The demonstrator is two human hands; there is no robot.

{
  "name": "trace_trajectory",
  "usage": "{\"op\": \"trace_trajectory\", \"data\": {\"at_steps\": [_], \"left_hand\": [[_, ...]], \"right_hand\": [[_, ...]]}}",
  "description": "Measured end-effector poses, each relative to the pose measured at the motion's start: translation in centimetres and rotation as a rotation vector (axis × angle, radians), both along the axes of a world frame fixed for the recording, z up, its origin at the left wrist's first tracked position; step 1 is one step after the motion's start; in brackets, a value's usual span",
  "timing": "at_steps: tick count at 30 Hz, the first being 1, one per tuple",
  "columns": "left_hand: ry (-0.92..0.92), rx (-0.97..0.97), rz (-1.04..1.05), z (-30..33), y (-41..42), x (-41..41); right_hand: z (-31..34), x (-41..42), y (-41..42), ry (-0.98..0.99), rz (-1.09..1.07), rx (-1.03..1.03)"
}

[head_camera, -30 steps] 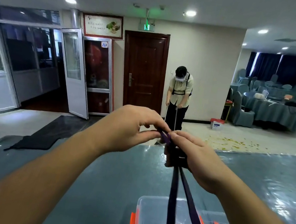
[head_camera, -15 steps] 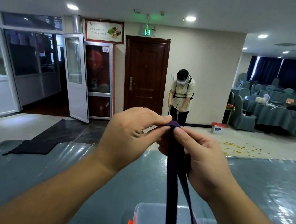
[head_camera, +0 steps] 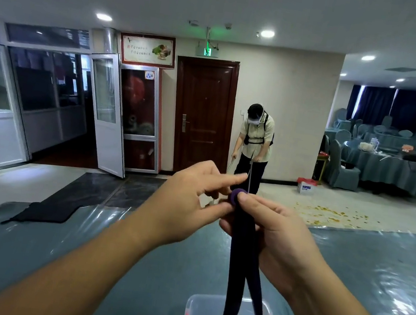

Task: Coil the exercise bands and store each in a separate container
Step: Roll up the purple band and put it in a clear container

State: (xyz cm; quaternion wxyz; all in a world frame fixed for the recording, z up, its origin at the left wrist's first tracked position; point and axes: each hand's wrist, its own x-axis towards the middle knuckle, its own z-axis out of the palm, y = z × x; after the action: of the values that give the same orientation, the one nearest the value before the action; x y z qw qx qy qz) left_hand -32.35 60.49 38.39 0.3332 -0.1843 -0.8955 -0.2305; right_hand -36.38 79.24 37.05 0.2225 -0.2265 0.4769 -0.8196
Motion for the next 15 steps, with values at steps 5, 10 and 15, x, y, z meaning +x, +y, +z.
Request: {"op": "trace_trajectory", "data": {"at_steps": [5,10,15], "left_hand": [[0.025,-0.048,-0.030,0.2,-0.1,0.1],[0.183,-0.014,0.007,0.0,0.7,0.2],[0.267,0.018,0.030,-0.2,1.0,0.3]], "right_hand": [[0.5,0.0,0.4,0.015,0.052,0.054],[0.3,-0.4,1.1,0.024,0.025,0.033],[-0.1,-0.5,1.0,0.054,0.005,0.041]]}}
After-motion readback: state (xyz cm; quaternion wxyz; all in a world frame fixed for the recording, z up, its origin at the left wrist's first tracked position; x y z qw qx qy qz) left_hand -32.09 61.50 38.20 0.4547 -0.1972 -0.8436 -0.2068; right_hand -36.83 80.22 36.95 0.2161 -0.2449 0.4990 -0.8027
